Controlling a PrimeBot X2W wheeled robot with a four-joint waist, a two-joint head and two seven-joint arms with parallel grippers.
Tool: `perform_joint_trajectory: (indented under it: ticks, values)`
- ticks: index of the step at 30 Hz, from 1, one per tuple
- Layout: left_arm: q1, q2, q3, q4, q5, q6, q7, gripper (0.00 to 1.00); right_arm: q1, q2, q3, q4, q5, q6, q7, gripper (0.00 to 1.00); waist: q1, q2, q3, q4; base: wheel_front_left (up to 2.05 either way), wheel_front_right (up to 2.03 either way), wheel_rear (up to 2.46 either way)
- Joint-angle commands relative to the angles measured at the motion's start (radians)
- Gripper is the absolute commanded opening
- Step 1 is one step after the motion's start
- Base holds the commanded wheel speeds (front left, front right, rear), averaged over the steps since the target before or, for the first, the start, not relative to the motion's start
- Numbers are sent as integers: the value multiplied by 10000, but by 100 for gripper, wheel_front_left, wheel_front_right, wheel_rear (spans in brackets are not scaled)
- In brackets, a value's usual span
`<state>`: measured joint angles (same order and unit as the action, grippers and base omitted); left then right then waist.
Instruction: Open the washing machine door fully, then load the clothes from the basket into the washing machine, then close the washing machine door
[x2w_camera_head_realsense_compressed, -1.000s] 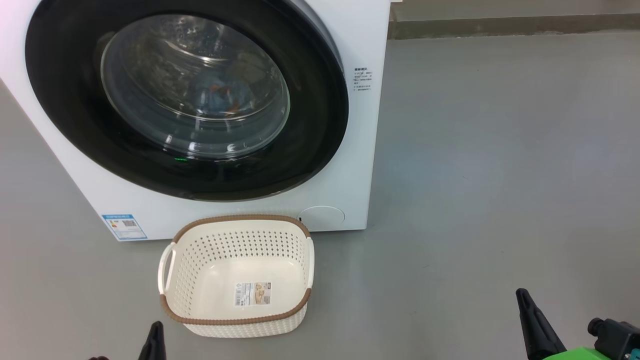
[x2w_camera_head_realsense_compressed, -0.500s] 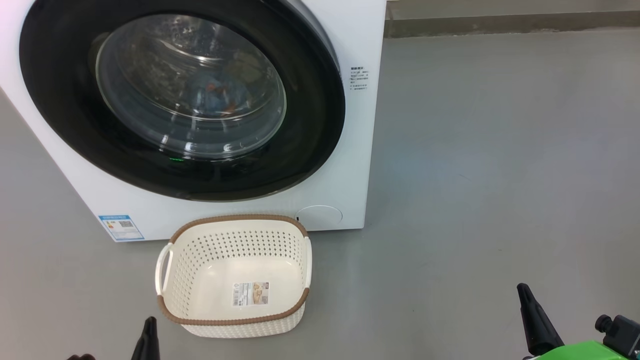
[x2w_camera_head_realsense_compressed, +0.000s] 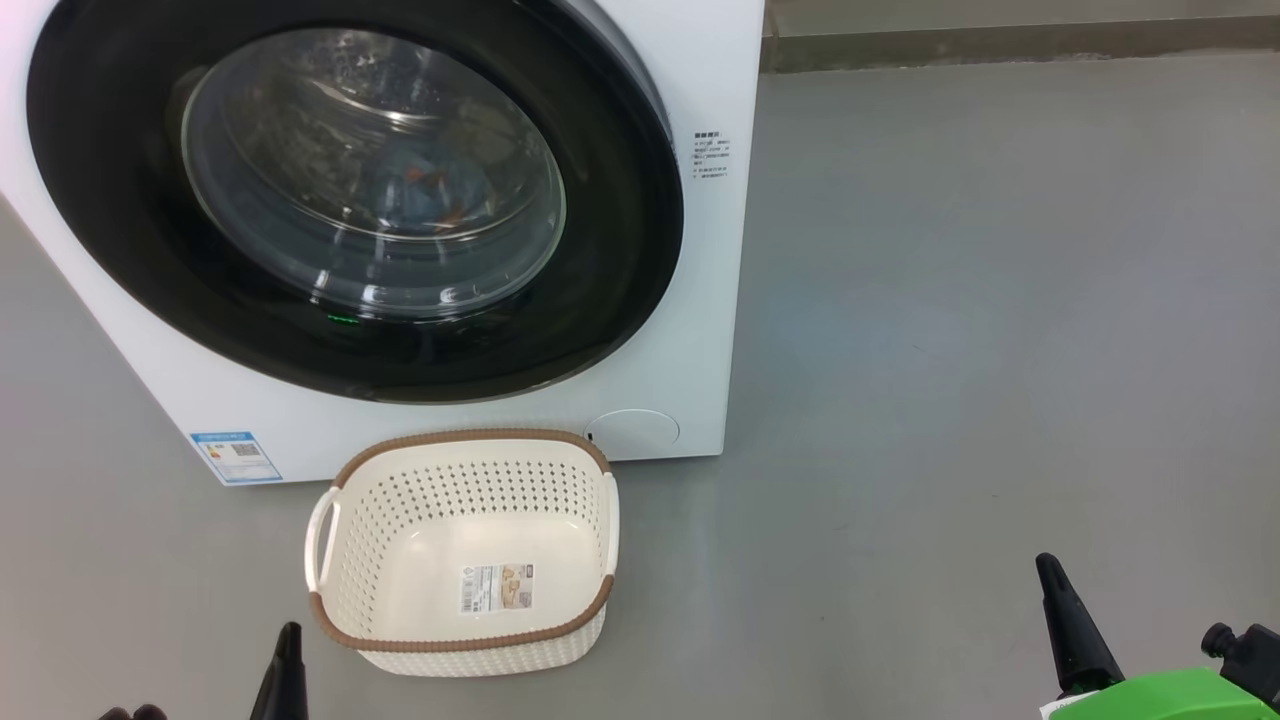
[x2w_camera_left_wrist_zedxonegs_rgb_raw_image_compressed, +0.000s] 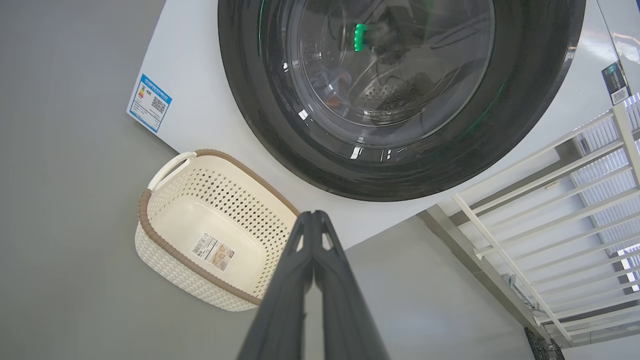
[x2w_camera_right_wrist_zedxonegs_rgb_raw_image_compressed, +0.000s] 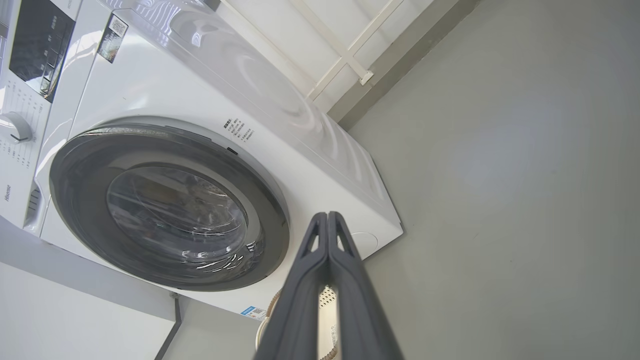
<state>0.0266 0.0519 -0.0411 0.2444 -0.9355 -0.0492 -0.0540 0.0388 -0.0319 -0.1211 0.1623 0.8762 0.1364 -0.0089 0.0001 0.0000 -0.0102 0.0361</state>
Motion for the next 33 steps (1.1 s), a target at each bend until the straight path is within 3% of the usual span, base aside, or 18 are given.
perform_joint_trajectory:
  ticks: [1, 33]
  values:
    - [-485, 87, 261, -179, -271, -110, 48, 0, -428, -107, 64, -188, 298, -29, 55, 0, -1, 0, 3, -8, 0, 0, 0]
    - [-935, 33, 937, -79, -3625, -477, 897, 0, -969, -146, 68, 339, 3951, -44, 662, 0, -1, 0, 70, -192, 0, 0, 0]
